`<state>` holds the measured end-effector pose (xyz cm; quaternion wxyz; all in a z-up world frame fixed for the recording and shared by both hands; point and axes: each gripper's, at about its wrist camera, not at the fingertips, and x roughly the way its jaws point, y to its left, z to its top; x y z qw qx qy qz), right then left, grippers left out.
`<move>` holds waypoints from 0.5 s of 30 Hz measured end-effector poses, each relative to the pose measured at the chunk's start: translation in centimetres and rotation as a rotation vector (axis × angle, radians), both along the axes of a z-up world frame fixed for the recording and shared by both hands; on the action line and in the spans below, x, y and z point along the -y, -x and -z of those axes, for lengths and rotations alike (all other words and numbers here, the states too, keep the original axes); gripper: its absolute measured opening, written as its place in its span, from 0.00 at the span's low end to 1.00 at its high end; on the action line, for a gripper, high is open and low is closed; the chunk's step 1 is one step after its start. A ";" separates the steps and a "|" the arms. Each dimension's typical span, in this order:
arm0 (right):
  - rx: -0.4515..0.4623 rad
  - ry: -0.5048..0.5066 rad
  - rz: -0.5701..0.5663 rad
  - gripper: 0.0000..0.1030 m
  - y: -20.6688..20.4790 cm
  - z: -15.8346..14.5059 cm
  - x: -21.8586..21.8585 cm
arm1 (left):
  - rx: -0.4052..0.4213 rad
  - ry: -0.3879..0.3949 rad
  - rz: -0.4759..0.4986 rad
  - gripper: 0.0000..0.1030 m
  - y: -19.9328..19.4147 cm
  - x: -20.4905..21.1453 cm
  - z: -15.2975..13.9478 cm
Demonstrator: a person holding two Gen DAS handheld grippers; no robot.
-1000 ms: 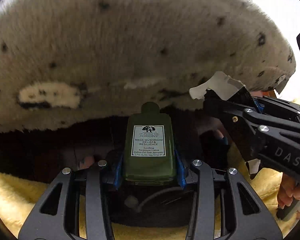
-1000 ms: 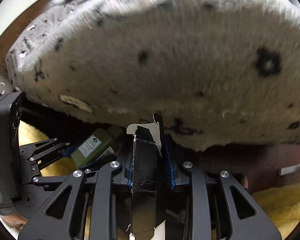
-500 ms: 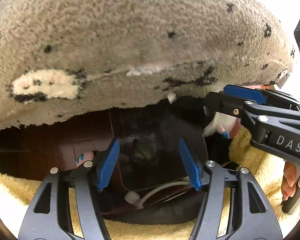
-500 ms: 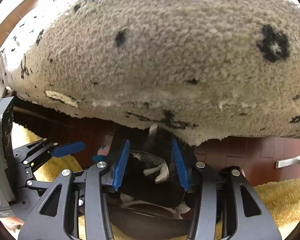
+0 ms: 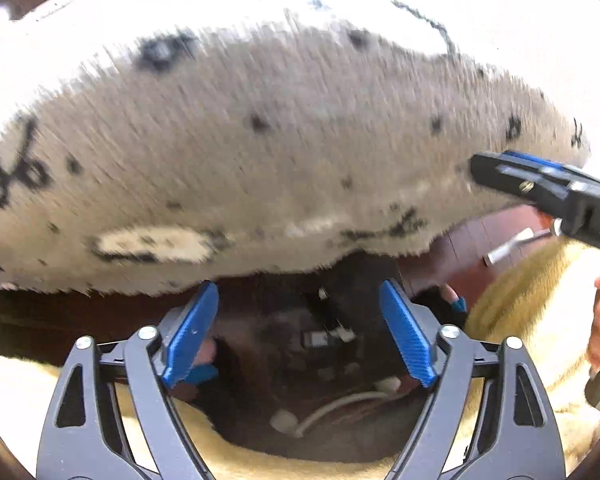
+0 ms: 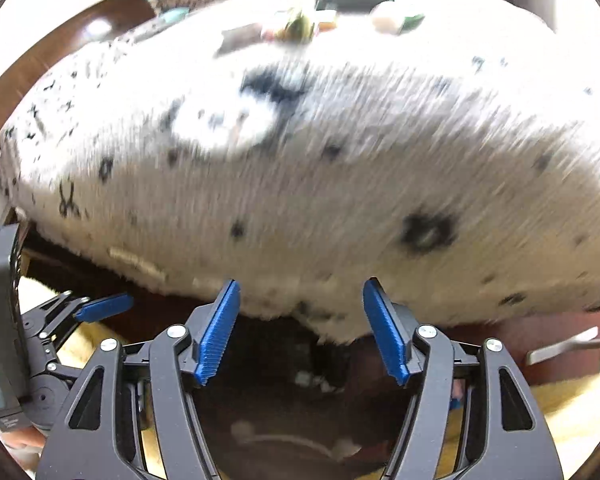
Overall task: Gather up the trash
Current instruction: 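Move both tools back over the bed toward the remaining items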
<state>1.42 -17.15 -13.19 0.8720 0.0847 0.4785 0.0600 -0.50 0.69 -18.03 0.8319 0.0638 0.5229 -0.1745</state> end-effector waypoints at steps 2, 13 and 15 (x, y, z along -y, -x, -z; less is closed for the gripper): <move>0.036 0.018 0.019 0.66 -0.4 -1.3 0.8 | 0.022 0.006 -0.010 0.78 -1.1 -0.5 -1.1; 0.141 0.102 0.136 0.66 -6.2 -6.2 6.8 | 0.166 0.018 -0.008 0.79 -6.0 1.4 -7.5; 0.150 0.115 0.150 0.66 -6.9 -6.6 7.5 | 0.165 0.026 -0.011 0.79 -7.6 1.6 -8.6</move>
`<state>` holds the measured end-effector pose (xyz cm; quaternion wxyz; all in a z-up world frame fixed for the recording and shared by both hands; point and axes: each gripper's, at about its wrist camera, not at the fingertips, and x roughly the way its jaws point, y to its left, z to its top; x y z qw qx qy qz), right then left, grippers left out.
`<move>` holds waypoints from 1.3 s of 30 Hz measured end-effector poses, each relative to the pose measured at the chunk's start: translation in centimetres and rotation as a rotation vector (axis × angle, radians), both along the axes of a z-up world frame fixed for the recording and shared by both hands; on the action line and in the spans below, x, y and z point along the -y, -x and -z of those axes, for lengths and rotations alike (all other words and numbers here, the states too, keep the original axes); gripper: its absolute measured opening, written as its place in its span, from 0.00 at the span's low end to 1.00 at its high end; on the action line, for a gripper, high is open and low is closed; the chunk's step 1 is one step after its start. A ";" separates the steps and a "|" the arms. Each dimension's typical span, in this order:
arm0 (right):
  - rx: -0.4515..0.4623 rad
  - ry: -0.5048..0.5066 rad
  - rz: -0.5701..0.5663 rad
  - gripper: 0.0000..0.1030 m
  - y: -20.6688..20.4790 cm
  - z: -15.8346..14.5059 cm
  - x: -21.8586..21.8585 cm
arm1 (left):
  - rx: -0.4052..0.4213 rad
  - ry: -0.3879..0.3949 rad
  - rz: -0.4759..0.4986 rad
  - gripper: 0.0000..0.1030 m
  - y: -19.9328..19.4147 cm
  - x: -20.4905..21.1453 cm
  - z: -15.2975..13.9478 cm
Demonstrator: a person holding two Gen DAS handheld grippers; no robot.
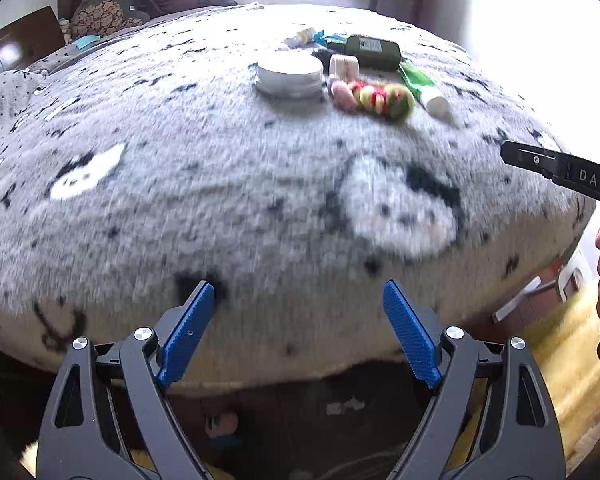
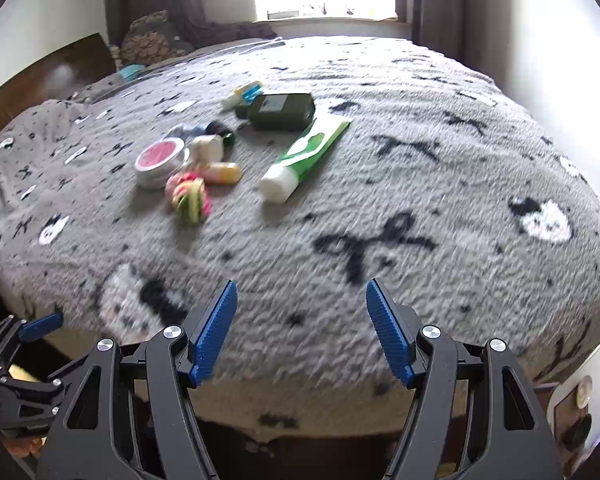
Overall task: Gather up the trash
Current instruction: 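Move both tools back over the bed toward the remaining items, then grasp the green tube with right gripper while left gripper grasps hair ties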
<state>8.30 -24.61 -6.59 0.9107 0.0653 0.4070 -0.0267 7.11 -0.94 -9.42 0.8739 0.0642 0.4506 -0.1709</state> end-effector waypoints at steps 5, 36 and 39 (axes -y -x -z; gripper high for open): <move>0.003 0.011 0.006 0.66 -2.3 -0.8 1.6 | 0.008 0.033 0.013 0.79 -2.4 2.1 0.0; -0.072 -0.070 0.052 0.29 -14.7 1.8 3.9 | 0.005 0.050 0.025 0.78 -12.0 12.1 0.3; -0.071 -0.060 0.044 0.28 -14.1 1.5 4.2 | -0.008 0.036 0.012 0.70 -12.7 12.5 0.6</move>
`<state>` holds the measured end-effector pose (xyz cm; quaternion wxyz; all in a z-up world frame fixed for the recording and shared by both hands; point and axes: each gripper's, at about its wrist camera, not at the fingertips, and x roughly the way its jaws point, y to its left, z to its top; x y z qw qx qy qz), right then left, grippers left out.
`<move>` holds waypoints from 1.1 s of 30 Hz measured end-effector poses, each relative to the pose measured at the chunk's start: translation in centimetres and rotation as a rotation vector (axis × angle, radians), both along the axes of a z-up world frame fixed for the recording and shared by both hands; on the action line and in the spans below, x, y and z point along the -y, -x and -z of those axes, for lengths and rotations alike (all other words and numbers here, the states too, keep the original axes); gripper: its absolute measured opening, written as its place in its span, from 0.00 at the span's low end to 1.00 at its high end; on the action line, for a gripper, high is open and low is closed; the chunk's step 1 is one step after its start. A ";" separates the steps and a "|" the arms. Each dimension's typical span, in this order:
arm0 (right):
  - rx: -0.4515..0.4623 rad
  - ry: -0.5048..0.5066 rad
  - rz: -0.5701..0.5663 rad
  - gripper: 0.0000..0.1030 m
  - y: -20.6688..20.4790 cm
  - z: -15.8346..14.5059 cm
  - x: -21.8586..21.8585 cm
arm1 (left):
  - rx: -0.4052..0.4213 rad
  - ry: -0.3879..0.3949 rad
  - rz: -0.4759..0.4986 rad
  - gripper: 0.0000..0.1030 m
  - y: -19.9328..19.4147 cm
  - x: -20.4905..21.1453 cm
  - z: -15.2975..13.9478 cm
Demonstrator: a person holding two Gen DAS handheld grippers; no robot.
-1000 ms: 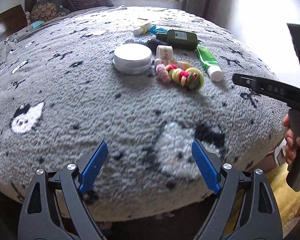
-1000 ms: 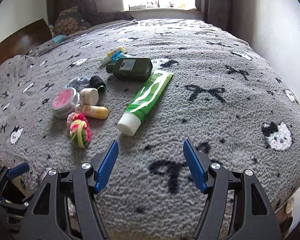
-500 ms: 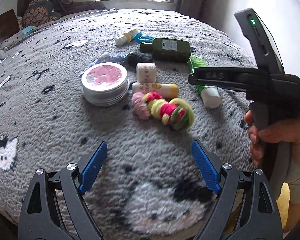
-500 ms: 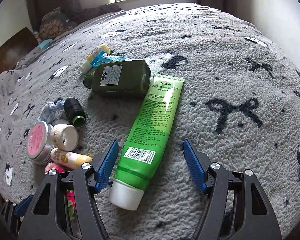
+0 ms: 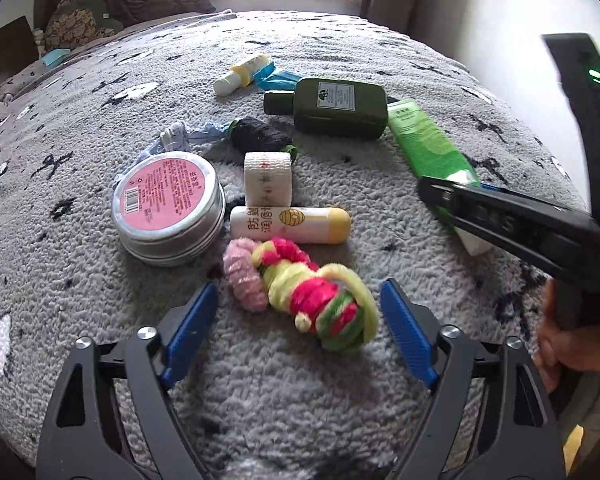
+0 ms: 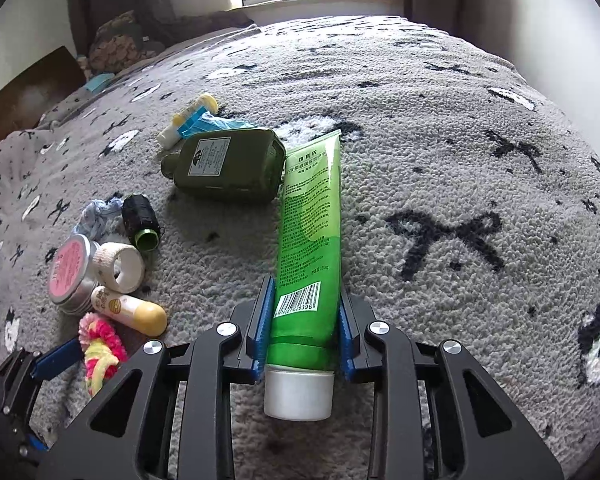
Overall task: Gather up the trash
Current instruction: 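Grasp the green tube with right gripper while left gripper grasps hair ties, then lower the tube and hair ties over the bin and open both grippers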
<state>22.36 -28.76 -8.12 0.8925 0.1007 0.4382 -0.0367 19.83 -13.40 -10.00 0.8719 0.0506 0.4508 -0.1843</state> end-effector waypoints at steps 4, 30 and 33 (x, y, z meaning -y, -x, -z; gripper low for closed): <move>0.018 0.001 -0.003 0.28 1.4 -0.7 0.4 | -0.009 0.002 -0.013 0.55 -0.6 -0.3 0.0; 0.264 -0.041 -0.160 0.28 16.0 -6.8 -3.3 | 0.137 0.016 0.051 0.35 11.0 -7.1 -4.9; 0.286 -0.043 -0.186 0.28 17.5 -7.1 -4.7 | 0.143 0.027 0.054 0.35 12.8 -8.1 -4.8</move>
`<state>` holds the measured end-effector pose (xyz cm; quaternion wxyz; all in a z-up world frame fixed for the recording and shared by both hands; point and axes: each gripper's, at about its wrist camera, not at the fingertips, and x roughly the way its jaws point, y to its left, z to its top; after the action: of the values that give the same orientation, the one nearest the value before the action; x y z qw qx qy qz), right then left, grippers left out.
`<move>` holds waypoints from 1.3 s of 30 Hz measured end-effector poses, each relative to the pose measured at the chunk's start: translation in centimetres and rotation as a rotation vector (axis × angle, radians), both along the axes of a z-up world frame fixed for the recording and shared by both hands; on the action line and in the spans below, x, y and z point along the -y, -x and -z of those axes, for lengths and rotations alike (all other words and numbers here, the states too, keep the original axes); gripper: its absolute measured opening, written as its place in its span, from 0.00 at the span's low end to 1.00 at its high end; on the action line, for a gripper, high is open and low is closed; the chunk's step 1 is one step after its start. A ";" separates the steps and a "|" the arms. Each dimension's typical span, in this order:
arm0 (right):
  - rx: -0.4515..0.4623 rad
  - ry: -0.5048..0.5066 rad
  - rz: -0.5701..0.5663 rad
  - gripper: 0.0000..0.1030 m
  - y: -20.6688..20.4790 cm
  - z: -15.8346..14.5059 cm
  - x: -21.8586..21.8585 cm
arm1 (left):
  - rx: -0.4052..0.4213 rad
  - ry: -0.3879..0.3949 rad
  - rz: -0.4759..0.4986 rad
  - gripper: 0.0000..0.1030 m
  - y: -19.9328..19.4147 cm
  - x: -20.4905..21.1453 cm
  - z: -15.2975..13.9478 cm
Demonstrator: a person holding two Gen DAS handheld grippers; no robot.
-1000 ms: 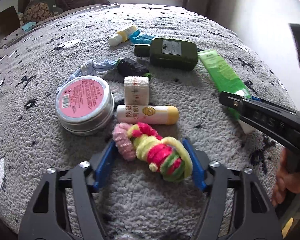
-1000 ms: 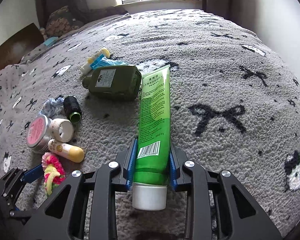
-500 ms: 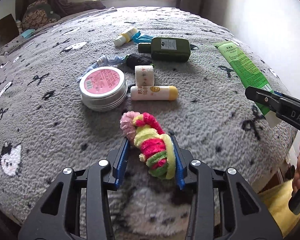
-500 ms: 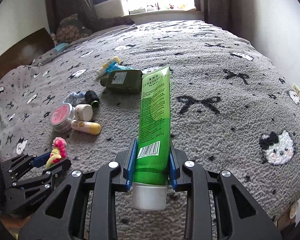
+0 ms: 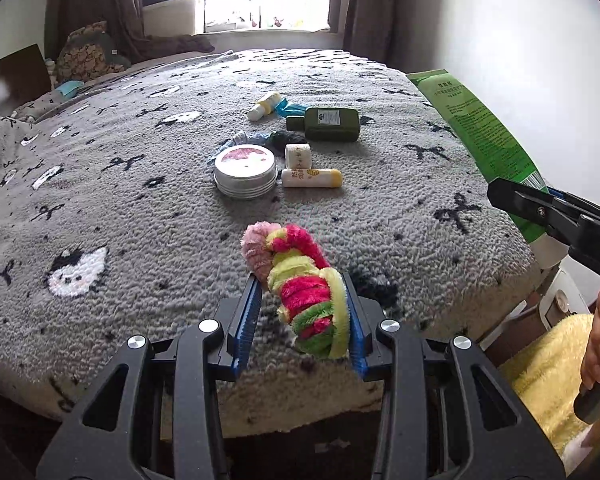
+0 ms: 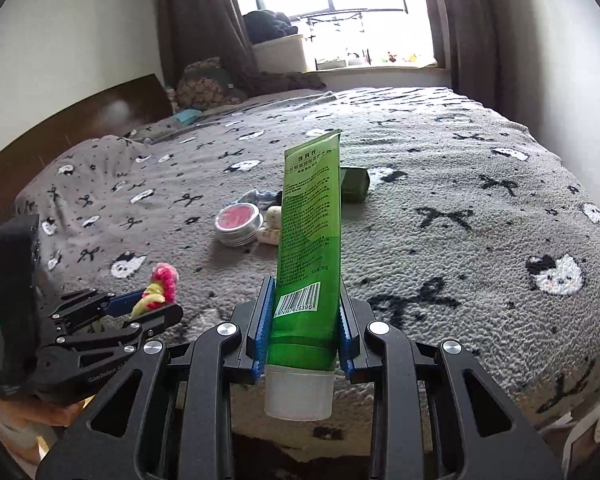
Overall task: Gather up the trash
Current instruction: 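Lower the tube and hair ties over the bin and open both grippers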
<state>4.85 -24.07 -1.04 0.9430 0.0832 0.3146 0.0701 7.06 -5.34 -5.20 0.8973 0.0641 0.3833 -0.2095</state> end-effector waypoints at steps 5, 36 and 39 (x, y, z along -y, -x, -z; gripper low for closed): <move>0.000 -0.006 -0.033 0.28 2.0 0.7 -1.7 | 0.001 -0.005 0.006 0.36 2.7 -1.2 0.8; -0.374 0.004 -0.181 0.22 6.1 15.2 -8.0 | -0.400 -0.083 0.033 0.36 7.8 -3.7 16.0; -0.437 0.011 -0.194 0.20 5.5 17.3 -8.3 | -0.444 -0.091 0.042 0.36 7.6 -3.7 17.7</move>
<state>-0.69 -15.82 -18.35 0.8419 0.0605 0.5180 0.1390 -0.58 -1.69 -22.86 0.7826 0.0646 0.5789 -0.2195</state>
